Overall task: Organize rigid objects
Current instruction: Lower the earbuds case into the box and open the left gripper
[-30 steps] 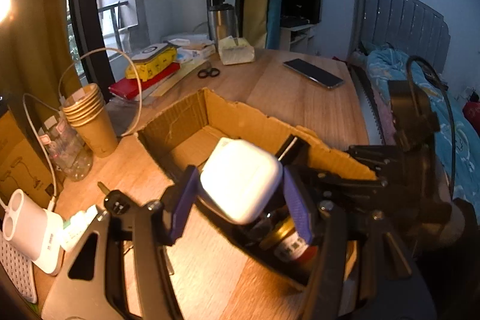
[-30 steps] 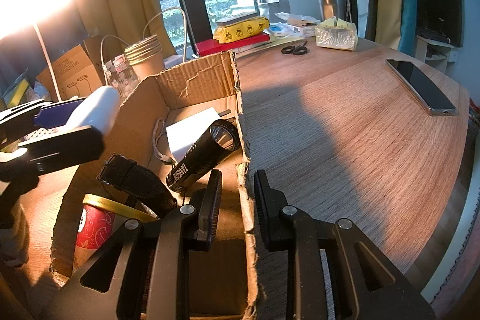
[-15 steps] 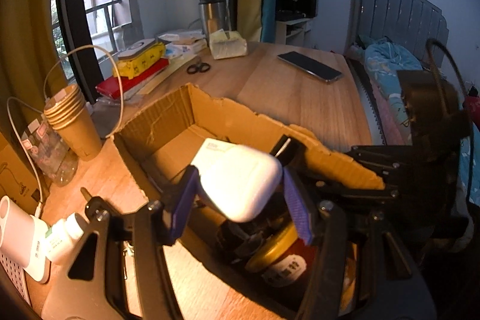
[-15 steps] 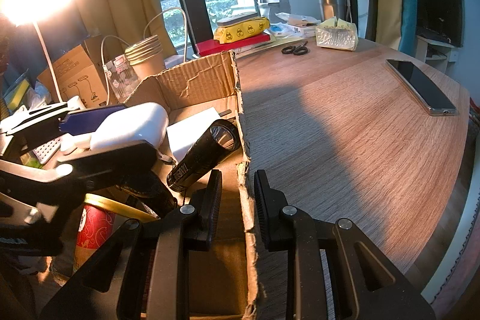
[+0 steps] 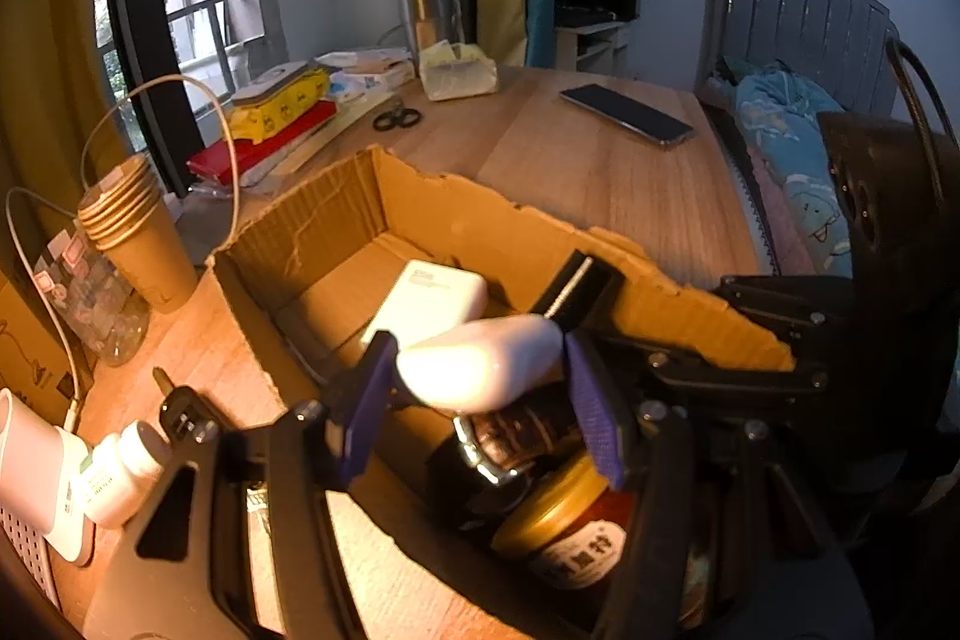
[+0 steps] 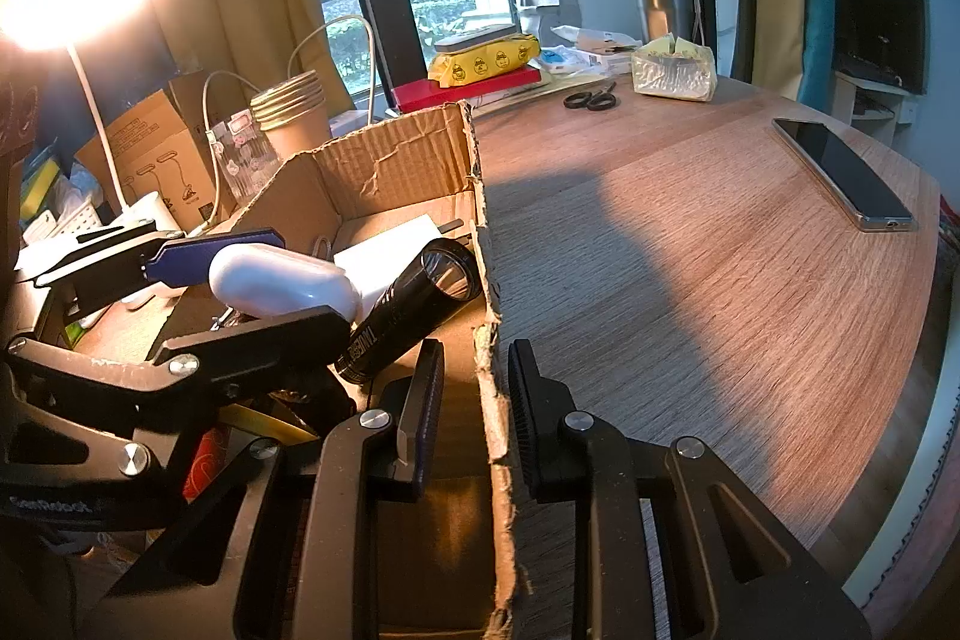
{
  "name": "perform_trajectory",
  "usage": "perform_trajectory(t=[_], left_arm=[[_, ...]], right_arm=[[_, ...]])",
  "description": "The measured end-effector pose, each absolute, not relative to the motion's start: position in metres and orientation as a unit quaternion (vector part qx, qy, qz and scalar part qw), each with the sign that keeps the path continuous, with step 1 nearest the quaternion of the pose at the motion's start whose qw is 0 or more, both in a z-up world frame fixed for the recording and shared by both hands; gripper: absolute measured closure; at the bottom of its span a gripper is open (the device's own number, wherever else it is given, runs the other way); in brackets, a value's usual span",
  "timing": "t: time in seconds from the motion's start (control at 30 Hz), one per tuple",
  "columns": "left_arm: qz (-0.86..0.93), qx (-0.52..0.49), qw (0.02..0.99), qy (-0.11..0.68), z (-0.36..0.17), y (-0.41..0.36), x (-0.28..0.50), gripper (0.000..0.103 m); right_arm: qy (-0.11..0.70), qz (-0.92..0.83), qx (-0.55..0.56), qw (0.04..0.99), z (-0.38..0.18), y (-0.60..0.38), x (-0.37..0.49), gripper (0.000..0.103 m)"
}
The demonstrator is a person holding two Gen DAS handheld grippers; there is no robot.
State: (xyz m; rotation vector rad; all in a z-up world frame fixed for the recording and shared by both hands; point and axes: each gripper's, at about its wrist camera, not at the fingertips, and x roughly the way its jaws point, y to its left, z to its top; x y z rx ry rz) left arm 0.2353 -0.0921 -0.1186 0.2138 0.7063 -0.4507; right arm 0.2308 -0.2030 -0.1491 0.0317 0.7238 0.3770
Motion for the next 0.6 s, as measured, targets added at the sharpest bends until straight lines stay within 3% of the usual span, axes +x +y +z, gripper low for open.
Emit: perform_trajectory(t=[0.6], left_arm=[[-0.222, 0.102, 0.907, 0.343, -0.1118, -0.0939, 0.2318, 0.040]], right_arm=[[0.352, 0.183, 0.016, 0.918, -0.1496, -0.2029, 0.2306, 0.080]])
